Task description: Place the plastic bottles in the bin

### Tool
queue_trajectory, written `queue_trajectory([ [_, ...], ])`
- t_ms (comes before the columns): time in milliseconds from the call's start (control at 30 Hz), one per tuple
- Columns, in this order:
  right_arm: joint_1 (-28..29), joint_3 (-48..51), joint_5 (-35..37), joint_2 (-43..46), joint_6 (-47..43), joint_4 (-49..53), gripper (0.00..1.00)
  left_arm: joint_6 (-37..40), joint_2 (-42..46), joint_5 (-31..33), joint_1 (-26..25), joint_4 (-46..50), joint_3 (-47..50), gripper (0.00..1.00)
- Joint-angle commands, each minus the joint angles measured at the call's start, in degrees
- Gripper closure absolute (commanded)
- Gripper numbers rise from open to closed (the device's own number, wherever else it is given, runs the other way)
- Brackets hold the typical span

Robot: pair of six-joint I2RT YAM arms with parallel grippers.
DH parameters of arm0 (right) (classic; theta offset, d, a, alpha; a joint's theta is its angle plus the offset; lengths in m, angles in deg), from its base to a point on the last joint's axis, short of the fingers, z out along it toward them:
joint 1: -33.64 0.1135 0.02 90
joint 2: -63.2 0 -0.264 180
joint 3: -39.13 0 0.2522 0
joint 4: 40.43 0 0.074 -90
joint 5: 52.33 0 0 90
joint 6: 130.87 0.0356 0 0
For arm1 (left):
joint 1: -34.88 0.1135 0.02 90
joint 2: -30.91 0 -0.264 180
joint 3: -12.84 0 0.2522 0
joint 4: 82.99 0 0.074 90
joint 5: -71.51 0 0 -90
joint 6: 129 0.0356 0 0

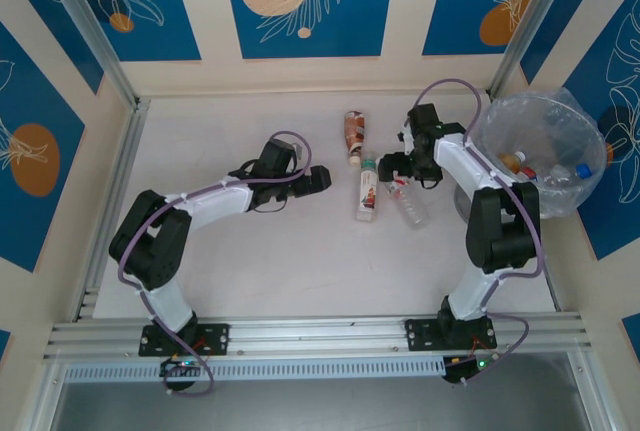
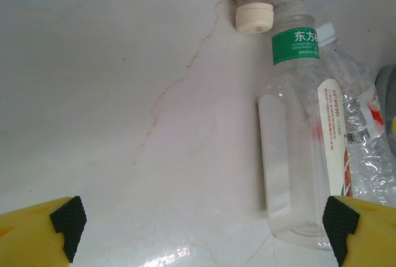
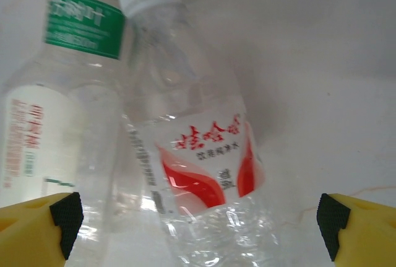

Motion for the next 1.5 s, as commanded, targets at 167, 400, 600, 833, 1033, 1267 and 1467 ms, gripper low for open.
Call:
queue_trajectory([
  [167, 1.0, -1.8, -0.5, -2.8, -6.7, 4.6, 0.01, -1.6, -0.7, 0.9, 0.7, 1.8, -1.1, 0.00],
  [400, 3.1, -4.8, -0.5, -7.5, -7.2, 4.2, 0.01, -2.1, -0.9, 0.6, 0.7, 1.8, -1.1, 0.00],
  [600, 4.2, -7.5, 0.8, -10.7, -6.4, 3.2, 0.01, -1.6, 0.2, 2.2, 0.8, 2.8, -0.3, 0.00],
  [833, 3.7, -11.8, -2.9, -15.9, -8.5, 4.4, 0.01, -1.3, -0.2, 2.1, 1.0, 2.8, -0.2, 0.00],
  [1033, 3.8, -14.7, -1.3, -19.2, -9.1, 5.2, 0.01, -1.8, -1.4, 0.7, 1.1, 2.3, -1.2, 0.00],
  [1267, 3.5, -13.7, 0.9, -20.2, -9.0, 5.1, 0.07, -2.1, -1.4, 0.7, 1.1, 2.5, -0.8, 0.00],
  [1467, 1.9, -11.8, 1.1, -17.8, -6.7, 4.0, 0.19, -1.8, -1.3, 0.8, 1.2, 2.9, -1.1, 0.00],
])
